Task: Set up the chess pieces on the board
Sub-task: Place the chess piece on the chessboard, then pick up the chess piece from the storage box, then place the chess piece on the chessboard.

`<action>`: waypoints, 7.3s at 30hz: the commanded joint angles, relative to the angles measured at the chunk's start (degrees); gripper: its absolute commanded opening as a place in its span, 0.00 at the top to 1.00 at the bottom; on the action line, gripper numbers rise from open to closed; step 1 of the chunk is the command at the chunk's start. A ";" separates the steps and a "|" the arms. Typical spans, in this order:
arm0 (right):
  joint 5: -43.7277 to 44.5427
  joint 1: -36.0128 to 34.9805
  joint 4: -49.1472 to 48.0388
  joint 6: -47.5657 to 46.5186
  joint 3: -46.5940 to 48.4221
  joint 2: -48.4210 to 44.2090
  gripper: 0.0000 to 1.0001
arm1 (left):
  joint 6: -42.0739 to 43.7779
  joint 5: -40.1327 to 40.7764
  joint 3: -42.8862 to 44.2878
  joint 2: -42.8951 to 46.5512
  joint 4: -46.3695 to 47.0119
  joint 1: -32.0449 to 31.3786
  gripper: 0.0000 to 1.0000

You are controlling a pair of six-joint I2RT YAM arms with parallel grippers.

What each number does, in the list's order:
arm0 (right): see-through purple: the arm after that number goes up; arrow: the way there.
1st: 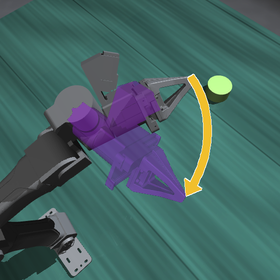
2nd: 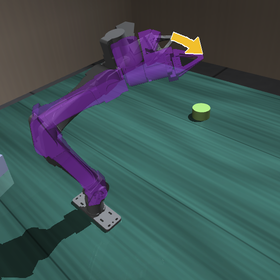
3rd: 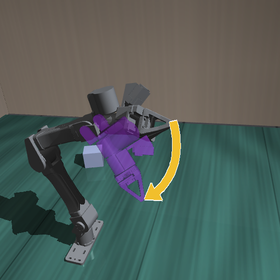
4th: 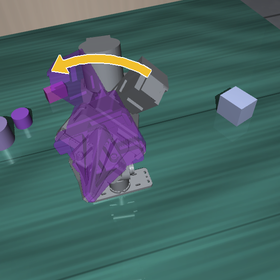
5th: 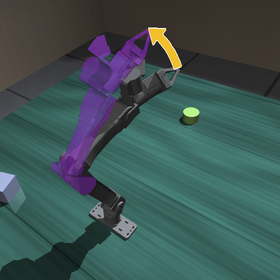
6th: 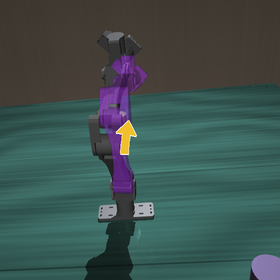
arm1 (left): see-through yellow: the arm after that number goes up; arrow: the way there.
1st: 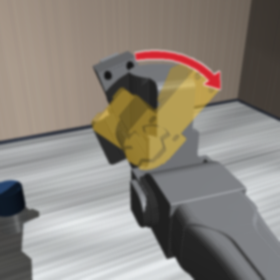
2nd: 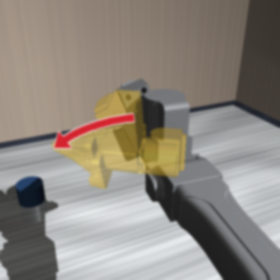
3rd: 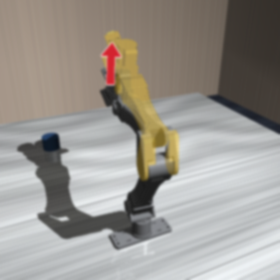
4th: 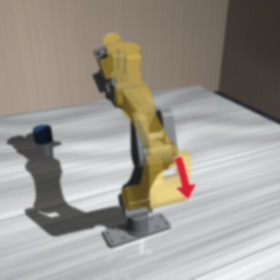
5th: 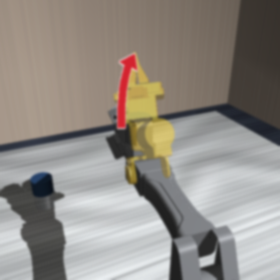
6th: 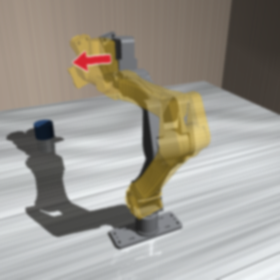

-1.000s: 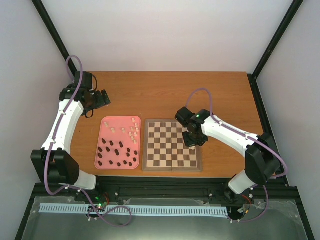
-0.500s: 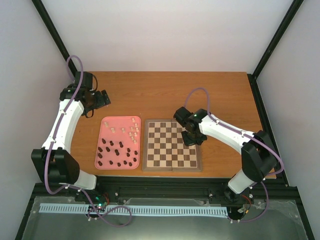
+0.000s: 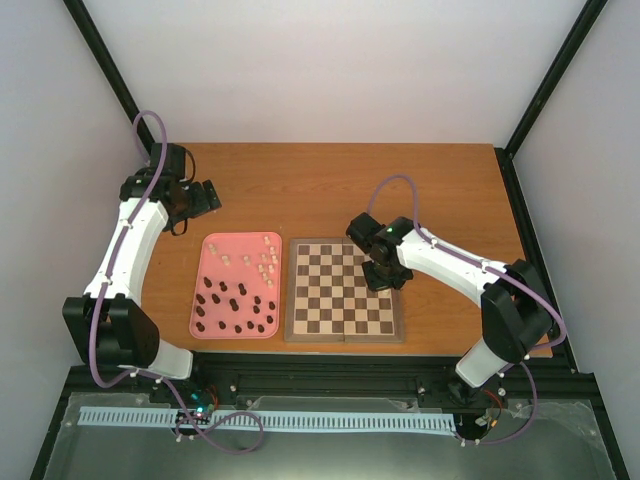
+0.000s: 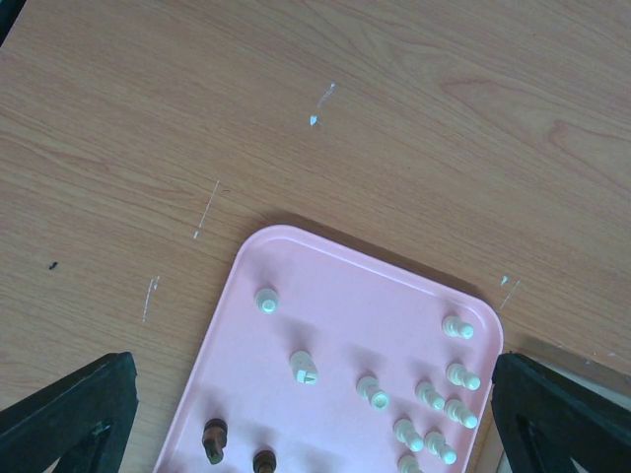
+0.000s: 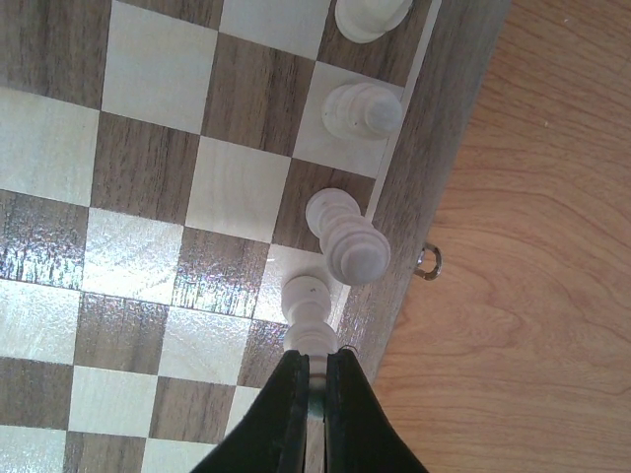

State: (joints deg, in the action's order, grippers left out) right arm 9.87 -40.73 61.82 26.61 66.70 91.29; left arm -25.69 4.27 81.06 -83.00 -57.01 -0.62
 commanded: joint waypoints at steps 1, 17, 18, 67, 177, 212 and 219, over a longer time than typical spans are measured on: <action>-0.13 0.26 -0.19 -0.20 0.85 0.74 0.97 | 0.91 0.41 1.90 -0.48 0.37 0.27 0.00; -0.63 0.30 0.92 -0.93 3.03 -1.01 0.59 | 1.08 0.49 2.05 -0.53 0.32 0.27 0.00; -1.09 0.30 1.49 -1.21 3.83 -1.33 0.57 | 1.13 0.55 2.06 -0.58 0.31 0.27 0.00; -8.64 21.20 -3.23 -13.10 9.94 -0.76 0.41 | -7.00 -0.47 -2.83 -21.23 1.90 -0.08 0.48; -7.34 30.77 -15.98 -11.69 2.43 0.66 0.00 | 9.82 -6.38 22.43 -39.54 5.68 -64.86 0.99; -9.76 38.23 -17.26 -11.85 -0.40 -0.49 0.00 | 9.67 -2.61 19.93 -39.68 4.13 -64.87 0.99; -10.39 38.22 -17.17 -11.77 -0.08 -0.14 0.00 | 10.54 -4.23 20.44 -39.59 3.50 -64.86 0.99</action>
State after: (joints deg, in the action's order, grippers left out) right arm 0.16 -2.70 45.21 14.44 66.87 92.49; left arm -16.25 0.32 101.93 -123.28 -50.09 -65.28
